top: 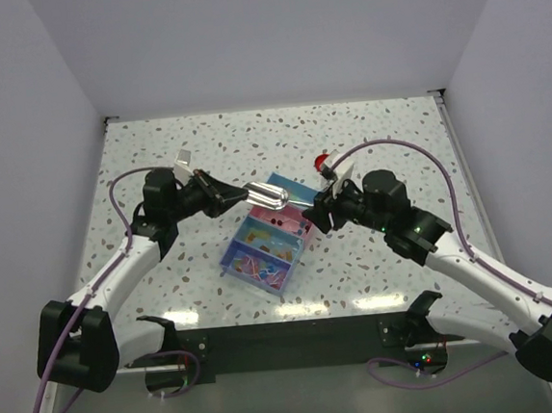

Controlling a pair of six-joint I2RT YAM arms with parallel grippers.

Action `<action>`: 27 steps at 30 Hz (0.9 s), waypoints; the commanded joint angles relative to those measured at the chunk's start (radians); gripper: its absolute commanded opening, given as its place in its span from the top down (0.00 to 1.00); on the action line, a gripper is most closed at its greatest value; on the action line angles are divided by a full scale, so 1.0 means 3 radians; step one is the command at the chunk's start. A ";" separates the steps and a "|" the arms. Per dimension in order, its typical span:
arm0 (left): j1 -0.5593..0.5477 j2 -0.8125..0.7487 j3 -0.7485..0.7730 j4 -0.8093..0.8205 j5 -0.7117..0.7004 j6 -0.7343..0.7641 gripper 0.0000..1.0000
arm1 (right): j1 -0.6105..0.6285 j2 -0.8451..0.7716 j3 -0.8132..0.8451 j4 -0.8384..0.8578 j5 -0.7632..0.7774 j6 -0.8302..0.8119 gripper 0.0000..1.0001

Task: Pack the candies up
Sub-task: Adjust the spatula.

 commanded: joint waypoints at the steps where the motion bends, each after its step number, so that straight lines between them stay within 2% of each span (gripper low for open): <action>1: 0.0020 -0.0086 -0.0030 0.0306 0.0121 -0.0315 1.00 | -0.0009 0.0155 0.0160 0.0280 -0.0478 -0.0039 0.46; 9: 0.0020 -0.0096 -0.0020 0.0337 0.0137 -0.0372 1.00 | -0.0014 0.0375 0.0273 0.0454 -0.0576 -0.0096 0.45; 19: 0.0020 -0.0096 -0.0036 0.0332 0.0152 -0.0377 1.00 | -0.0019 0.0549 0.0386 0.0500 -0.0540 -0.0162 0.50; 25: 0.0020 -0.0101 -0.0046 0.0327 0.0172 -0.0382 1.00 | -0.0014 0.0600 0.0417 0.0505 -0.0525 -0.0280 0.60; 27: 0.0020 -0.0091 -0.0046 0.0332 0.0183 -0.0377 1.00 | -0.0019 0.0611 0.0437 0.0495 -0.0530 -0.0285 0.69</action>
